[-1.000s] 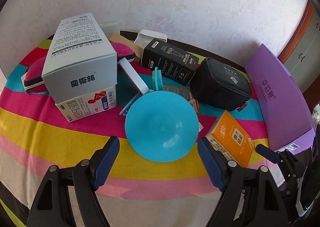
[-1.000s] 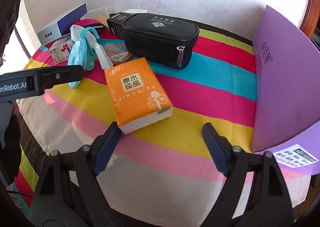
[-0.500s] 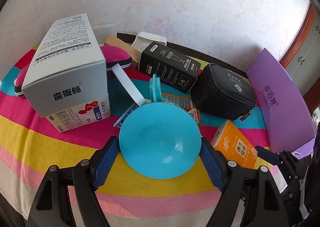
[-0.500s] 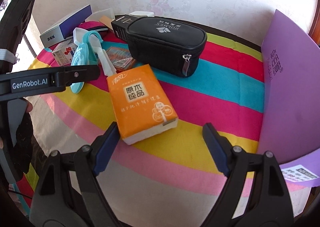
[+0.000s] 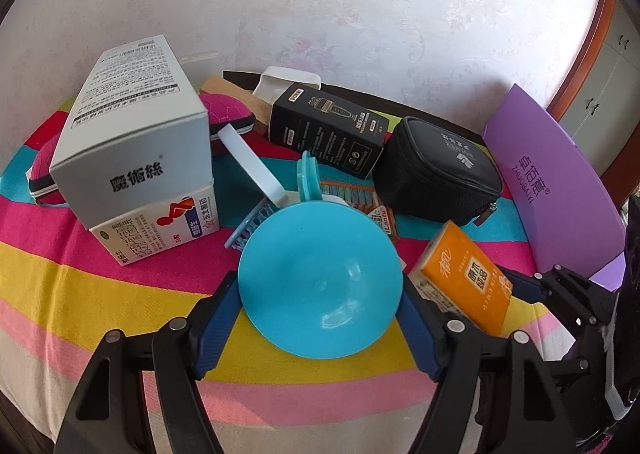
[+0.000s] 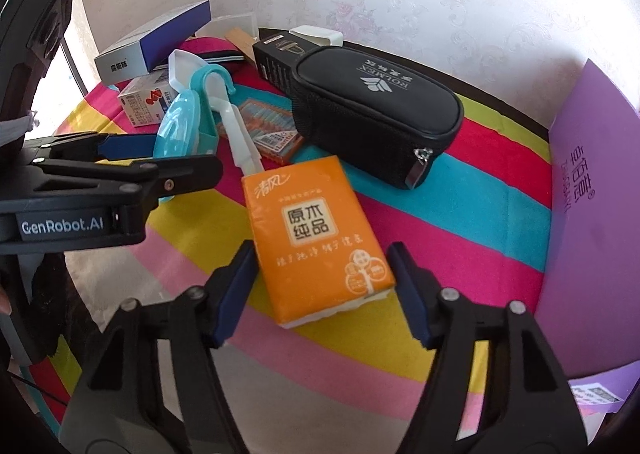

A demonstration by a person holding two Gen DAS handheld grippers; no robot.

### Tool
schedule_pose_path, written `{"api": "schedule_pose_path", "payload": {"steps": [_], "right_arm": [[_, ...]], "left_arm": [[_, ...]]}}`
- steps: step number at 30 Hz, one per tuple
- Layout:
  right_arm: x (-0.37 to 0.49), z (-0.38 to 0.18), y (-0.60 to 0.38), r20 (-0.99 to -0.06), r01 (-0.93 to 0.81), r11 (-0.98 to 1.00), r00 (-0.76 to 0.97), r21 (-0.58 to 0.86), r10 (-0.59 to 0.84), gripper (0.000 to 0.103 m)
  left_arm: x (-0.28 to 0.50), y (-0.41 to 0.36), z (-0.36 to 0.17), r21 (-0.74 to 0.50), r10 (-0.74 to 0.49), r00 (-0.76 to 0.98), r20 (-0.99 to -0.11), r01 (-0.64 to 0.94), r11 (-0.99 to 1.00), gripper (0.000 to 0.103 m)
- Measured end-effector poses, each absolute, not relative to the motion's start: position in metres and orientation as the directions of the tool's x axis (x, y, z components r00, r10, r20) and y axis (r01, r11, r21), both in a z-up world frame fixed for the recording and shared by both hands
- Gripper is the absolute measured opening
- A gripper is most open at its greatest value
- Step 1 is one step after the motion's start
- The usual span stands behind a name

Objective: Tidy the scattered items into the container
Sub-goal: 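Grasp the blue funnel rim with the left gripper while the right gripper closes on the tissue pack, then carry the blue funnel and orange tissue pack over the purple box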

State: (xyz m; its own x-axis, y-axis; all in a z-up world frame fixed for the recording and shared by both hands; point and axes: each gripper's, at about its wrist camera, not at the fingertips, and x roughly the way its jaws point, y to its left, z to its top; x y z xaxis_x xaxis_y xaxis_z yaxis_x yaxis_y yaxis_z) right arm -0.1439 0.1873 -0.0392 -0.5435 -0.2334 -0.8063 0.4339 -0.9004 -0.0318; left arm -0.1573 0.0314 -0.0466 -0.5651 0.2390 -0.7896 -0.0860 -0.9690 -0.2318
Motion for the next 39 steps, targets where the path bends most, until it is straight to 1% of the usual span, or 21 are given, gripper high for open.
{"api": "schedule_pose_path", "payload": {"steps": [3, 11, 28, 34, 39], "right_arm": [[-0.141, -0.038, 0.185, -0.8, 0.441, -0.897, -0.553, -0.044, -0.233, 0.059], [-0.137, -0.034, 0.186, -0.793, 0.438, -0.898, -0.559, -0.035, -0.242, 0.056], [-0.121, -0.029, 0.191, -0.79, 0.423, -0.906, -0.563, -0.023, -0.243, 0.056], [-0.109, -0.026, 0.191, -0.787, 0.418, -0.908, -0.567, -0.019, -0.245, 0.056], [-0.101, -0.024, 0.192, -0.785, 0.412, -0.911, -0.571, -0.02, -0.241, 0.056]], "left_arm": [[-0.153, 0.029, -0.046, -0.237, 0.245, -0.563, -0.789, -0.089, -0.968, 0.074], [-0.143, 0.026, -0.041, -0.243, 0.252, -0.565, -0.785, -0.094, -0.965, 0.074], [-0.117, 0.025, -0.028, -0.26, 0.278, -0.569, -0.773, -0.115, -0.959, 0.074], [-0.095, 0.03, -0.023, -0.244, 0.293, -0.572, -0.766, -0.164, -0.956, 0.074], [-0.1, 0.029, -0.025, -0.252, 0.297, -0.57, -0.766, -0.159, -0.955, 0.074]]}}
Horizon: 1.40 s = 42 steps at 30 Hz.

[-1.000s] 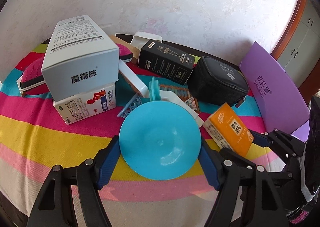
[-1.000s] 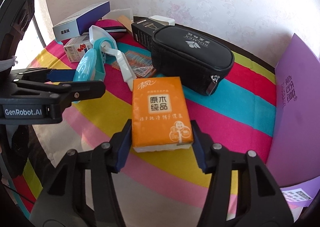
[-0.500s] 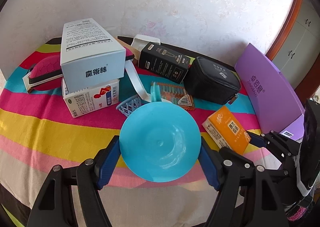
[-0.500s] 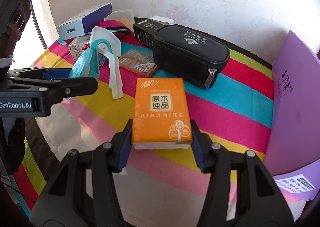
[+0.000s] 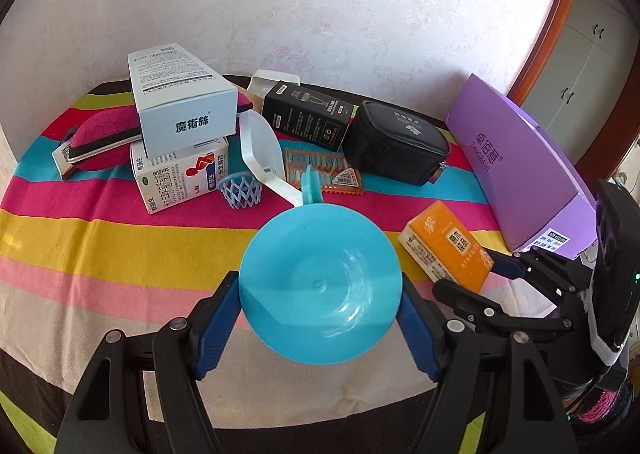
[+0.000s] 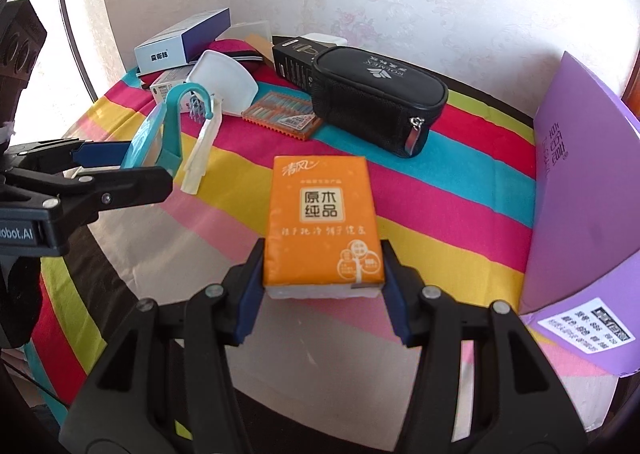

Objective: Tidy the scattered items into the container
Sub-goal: 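Carry the blue funnel and orange tissue pack over the purple box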

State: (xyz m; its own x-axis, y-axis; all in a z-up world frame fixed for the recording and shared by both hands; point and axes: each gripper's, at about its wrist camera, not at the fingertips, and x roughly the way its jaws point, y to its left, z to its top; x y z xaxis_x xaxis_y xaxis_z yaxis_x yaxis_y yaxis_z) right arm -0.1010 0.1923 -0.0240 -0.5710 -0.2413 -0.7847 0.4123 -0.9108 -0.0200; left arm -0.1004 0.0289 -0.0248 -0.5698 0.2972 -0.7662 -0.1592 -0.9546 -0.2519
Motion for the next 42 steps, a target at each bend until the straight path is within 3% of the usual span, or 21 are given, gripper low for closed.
{"api": "schedule_pose_path", "payload": {"steps": [42], "right_arm": [[-0.021, 0.035, 0.235, -0.694, 0.352, -0.934, -0.688, -0.062, -0.213, 0.056]], "left_arm": [[-0.044, 0.072, 0.031, -0.16, 0.301, -0.631, -0.715, -0.271, -0.949, 0.074]]}}
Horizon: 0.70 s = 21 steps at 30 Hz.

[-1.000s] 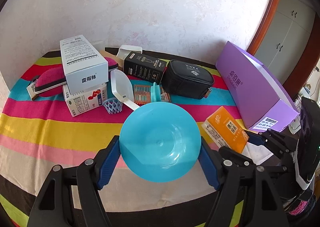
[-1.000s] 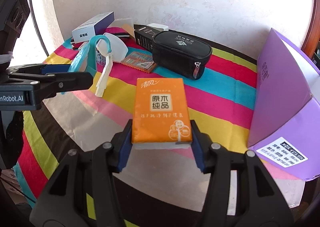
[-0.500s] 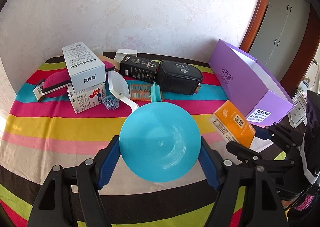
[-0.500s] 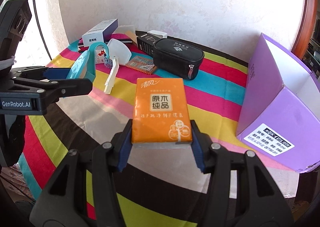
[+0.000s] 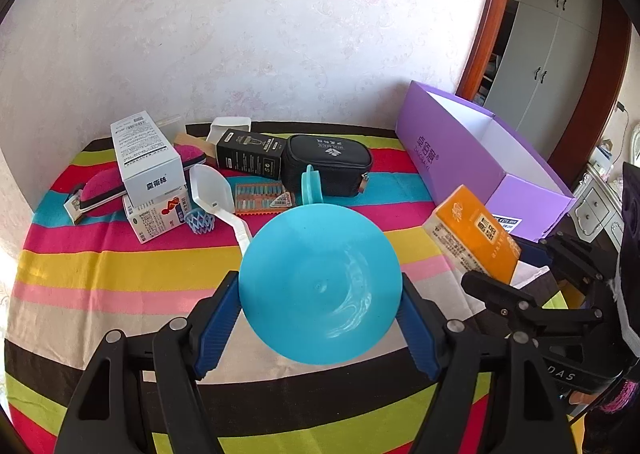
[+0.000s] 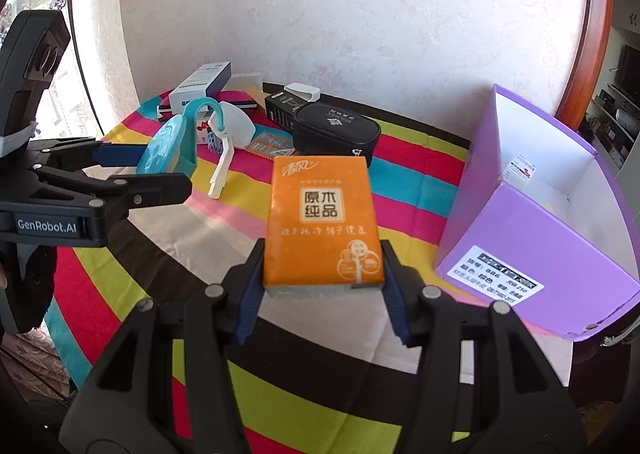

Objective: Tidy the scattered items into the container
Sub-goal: 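Carry the blue funnel and orange tissue pack over the purple box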

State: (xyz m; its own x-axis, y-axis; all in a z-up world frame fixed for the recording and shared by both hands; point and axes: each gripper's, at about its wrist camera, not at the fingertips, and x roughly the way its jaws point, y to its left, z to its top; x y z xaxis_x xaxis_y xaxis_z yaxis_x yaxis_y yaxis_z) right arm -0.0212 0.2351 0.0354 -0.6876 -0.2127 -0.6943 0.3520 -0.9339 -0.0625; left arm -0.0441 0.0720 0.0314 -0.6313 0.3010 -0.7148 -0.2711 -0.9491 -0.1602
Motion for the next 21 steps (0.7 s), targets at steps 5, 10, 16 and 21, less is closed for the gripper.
{"api": "schedule_pose_path", "payload": {"steps": [5, 10, 16, 21], "right_arm": [[-0.016, 0.036, 0.243, -0.688, 0.346, -0.936, -0.694, -0.063, -0.21, 0.056], [-0.011, 0.042, 0.249, -0.677, 0.341, -0.938, -0.706, -0.067, -0.208, 0.056], [-0.008, 0.058, 0.268, -0.651, 0.306, -0.95, -0.734, -0.063, -0.193, 0.055], [-0.008, 0.066, 0.285, -0.64, 0.277, -0.959, -0.749, -0.065, -0.173, 0.055]], "left_arm": [[-0.041, 0.081, 0.035, -0.155, 0.309, -0.632, -0.711, -0.287, -0.945, 0.074], [-0.04, 0.094, 0.044, -0.142, 0.314, -0.636, -0.705, -0.307, -0.941, 0.074], [-0.04, 0.121, 0.061, -0.117, 0.336, -0.649, -0.682, -0.357, -0.927, 0.074], [-0.042, 0.144, 0.068, -0.113, 0.362, -0.65, -0.668, -0.392, -0.913, 0.074]]}}
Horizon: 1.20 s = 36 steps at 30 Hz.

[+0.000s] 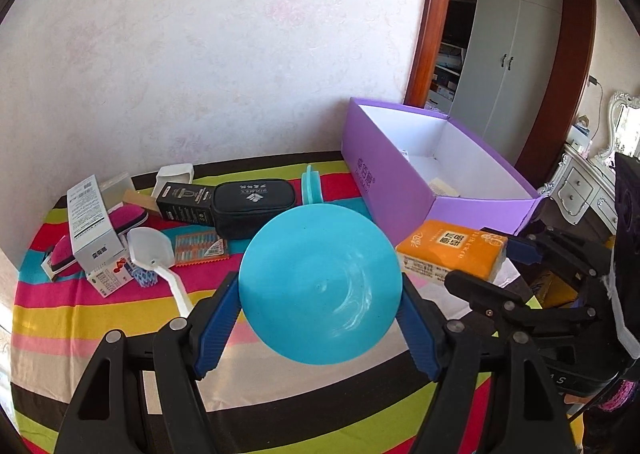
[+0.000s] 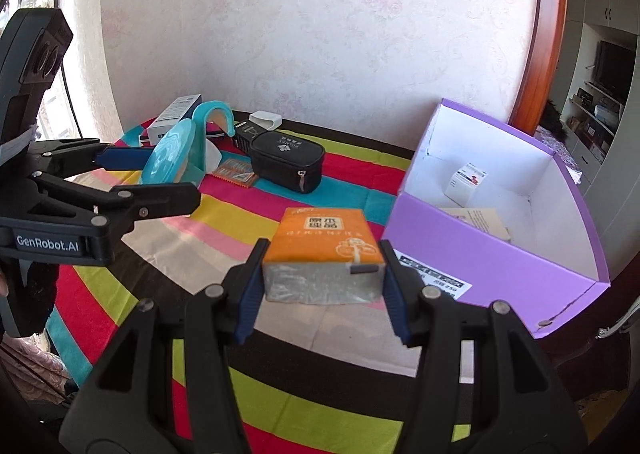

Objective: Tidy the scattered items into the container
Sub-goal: 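Carry the blue funnel and orange tissue pack over the purple box, then open both grippers to drop the funnel and tissue pack into the box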

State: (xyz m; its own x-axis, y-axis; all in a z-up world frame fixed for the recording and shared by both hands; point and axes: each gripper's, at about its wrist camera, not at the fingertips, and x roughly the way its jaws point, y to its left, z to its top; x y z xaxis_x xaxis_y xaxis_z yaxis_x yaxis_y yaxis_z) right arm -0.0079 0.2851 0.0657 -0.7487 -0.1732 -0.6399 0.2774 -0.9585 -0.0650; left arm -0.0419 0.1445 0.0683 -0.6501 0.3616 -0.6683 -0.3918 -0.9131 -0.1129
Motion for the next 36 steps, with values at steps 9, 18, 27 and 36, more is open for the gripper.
{"api": "schedule_pose_path", "payload": {"steps": [9, 18, 27, 36], "right_arm": [[-0.009, 0.083, 0.318, -0.598, 0.239, -0.969, -0.786, -0.062, -0.156, 0.055], [-0.01, 0.102, 0.348, -0.551, 0.196, -0.978, -0.825, -0.07, -0.125, 0.055], [-0.02, 0.106, 0.389, -0.525, 0.119, -0.99, -0.849, -0.08, -0.06, 0.055], [-0.048, 0.107, 0.441, -0.555, 0.037, -0.997, -0.832, -0.063, 0.004, 0.055]], "left_arm": [[-0.045, 0.18, 0.086, -0.094, 0.389, -0.657, -0.646, -0.438, -0.894, 0.074], [-0.051, 0.216, 0.102, -0.063, 0.416, -0.658, -0.627, -0.49, -0.869, 0.074], [-0.073, 0.262, 0.111, -0.065, 0.458, -0.624, -0.634, -0.546, -0.835, 0.074], [-0.101, 0.309, 0.109, -0.062, 0.469, -0.583, -0.664, -0.582, -0.811, 0.074]]}}
